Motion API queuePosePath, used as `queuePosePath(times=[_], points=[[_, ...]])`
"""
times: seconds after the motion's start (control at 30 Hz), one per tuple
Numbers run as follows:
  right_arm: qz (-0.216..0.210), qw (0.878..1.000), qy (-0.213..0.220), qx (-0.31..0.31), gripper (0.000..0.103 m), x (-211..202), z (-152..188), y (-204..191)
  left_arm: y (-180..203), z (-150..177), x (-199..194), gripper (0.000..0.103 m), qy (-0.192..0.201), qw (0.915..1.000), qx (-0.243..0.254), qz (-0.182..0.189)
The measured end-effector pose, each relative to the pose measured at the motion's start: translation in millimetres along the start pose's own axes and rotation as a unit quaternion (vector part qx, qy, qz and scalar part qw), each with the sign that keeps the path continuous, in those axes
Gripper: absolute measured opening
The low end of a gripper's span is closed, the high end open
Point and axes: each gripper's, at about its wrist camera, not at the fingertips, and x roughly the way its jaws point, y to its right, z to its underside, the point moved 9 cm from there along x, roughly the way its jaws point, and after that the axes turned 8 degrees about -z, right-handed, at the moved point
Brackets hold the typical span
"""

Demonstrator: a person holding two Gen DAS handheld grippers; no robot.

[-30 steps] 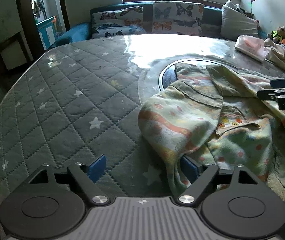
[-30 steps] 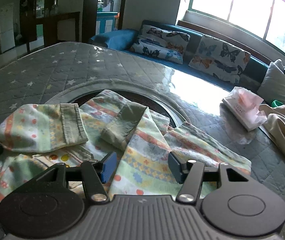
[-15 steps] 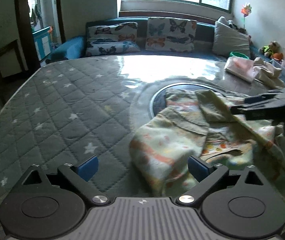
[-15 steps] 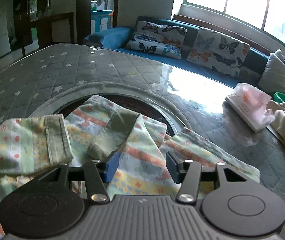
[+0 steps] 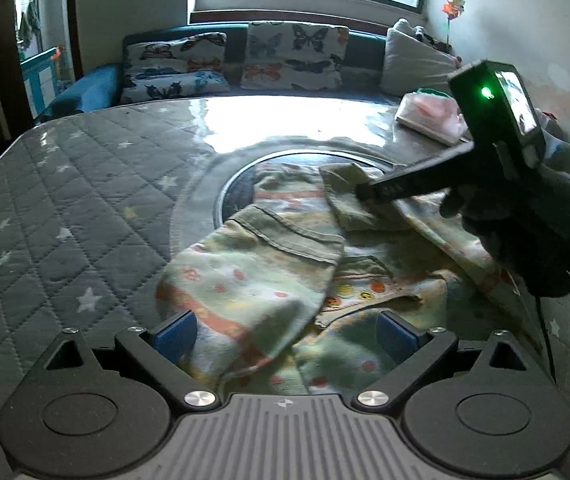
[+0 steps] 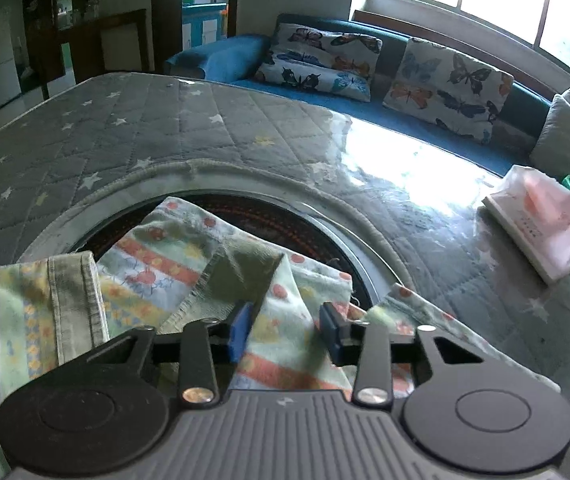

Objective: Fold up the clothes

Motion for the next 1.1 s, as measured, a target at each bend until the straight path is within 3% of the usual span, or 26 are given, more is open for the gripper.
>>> queuePosePath(times=[0.13, 0.2, 0.7, 1.1], points=[[0.0, 1.0, 0.0, -0.002, 0.013, -1, 1, 1, 4, 1, 3, 0.098, -0.004, 1.0, 0.003, 0.004], [0.001, 1.0, 0.004, 0.001, 0.008, -3, 2, 4, 5, 1, 4, 0.098, -0.006, 1.0, 0.004, 0.004], [0.047, 0.997, 0.066, -0.001, 0.006, -70, 0, 29, 29, -4, 2, 0.098, 0.003, 0.9996, 0.019, 0.019], [0.123, 0.988, 0.091, 0.018, 0.006, -160, 38, 81, 69, -10, -1, 0.098, 0.014, 0.998, 0.046, 0.04]])
